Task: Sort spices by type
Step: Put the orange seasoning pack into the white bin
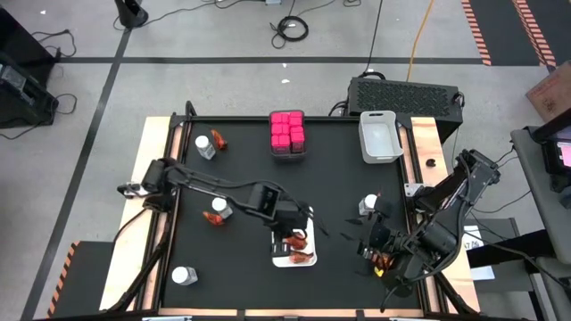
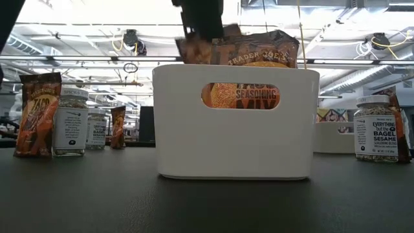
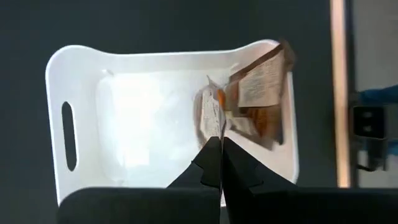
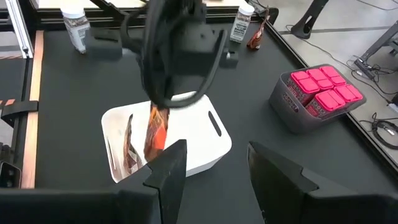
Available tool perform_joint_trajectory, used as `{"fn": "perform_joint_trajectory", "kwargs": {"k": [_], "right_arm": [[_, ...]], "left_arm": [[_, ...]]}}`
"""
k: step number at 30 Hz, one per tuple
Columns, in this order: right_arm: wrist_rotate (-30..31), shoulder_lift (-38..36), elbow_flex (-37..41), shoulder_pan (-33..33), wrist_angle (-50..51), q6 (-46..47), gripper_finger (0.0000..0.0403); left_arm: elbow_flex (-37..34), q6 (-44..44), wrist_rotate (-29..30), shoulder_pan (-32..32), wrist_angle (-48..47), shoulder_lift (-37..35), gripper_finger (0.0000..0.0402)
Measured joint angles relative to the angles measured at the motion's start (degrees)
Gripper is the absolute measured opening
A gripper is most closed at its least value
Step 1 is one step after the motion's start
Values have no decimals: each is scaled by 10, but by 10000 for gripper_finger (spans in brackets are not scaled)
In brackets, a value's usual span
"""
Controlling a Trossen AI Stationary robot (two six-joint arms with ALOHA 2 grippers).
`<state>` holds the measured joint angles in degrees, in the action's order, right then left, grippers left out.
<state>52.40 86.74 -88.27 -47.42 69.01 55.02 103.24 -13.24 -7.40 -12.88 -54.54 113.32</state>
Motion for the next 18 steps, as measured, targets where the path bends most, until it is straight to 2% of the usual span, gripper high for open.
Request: {"fn": "perform_joint_trajectory", "kwargs": {"k": [18], "right_arm": [[0,0,0,0,2,-6,164]], "left_arm": [[0,17,-6,-1,16,33,0]]}}
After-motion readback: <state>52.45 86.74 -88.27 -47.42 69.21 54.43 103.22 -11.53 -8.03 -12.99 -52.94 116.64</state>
